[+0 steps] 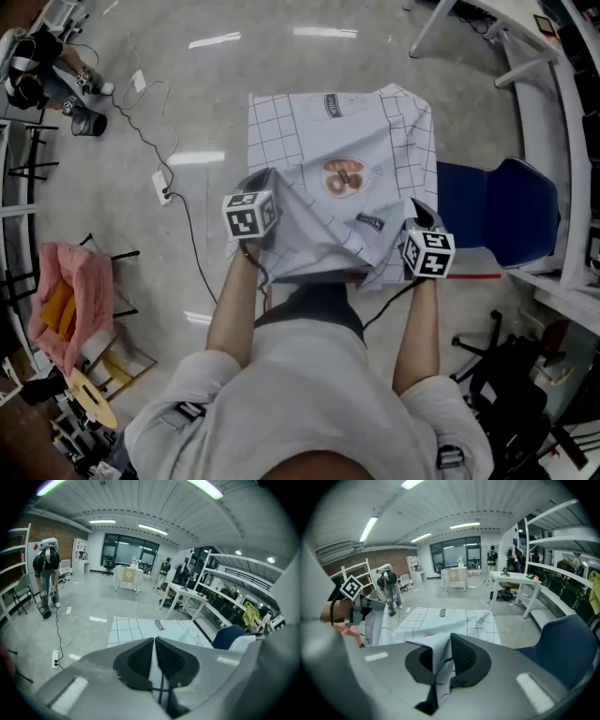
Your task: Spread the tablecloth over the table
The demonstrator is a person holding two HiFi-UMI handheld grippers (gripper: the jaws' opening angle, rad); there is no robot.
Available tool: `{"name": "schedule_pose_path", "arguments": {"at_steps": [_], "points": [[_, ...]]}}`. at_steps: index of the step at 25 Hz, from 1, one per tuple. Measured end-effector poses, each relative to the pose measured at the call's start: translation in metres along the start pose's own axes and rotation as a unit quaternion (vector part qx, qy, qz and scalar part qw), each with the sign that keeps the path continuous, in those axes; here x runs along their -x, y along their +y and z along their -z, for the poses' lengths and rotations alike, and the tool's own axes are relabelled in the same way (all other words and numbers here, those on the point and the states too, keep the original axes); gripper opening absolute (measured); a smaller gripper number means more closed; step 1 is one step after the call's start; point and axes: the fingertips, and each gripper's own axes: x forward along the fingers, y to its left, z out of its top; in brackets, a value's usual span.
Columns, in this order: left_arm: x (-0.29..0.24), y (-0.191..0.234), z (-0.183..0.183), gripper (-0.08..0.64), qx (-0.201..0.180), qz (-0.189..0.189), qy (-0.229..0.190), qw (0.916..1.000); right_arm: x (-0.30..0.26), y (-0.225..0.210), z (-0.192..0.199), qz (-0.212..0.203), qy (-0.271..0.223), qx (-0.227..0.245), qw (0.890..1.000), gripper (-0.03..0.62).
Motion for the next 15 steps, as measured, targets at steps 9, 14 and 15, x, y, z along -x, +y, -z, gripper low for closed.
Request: {"name": "schedule_pose_path", "arguments": {"at_steps": [9, 14, 15], "points": [[0.278, -0.016, -0.456, 0.023, -0.043, 0.047, -0.447, 0.8922, 0.240, -0.084, -0.364, 0.178, -0.367, 0.105, 0.907, 0.006], [0.466, -0.028, -0.502, 0.023, -0.098, 0.070, -0.585, 0.8020, 0.339, -0.037, -0.420, 0.183, -0.467, 0.214, 0.838, 0.006], [0.475, -0.028, -0.492, 0.023, -0.103, 0.076, -0.585, 0.8005, 0.335, -0.036, -0.411, 0.169, -0.457, 0.217, 0.846, 0.006]]}}
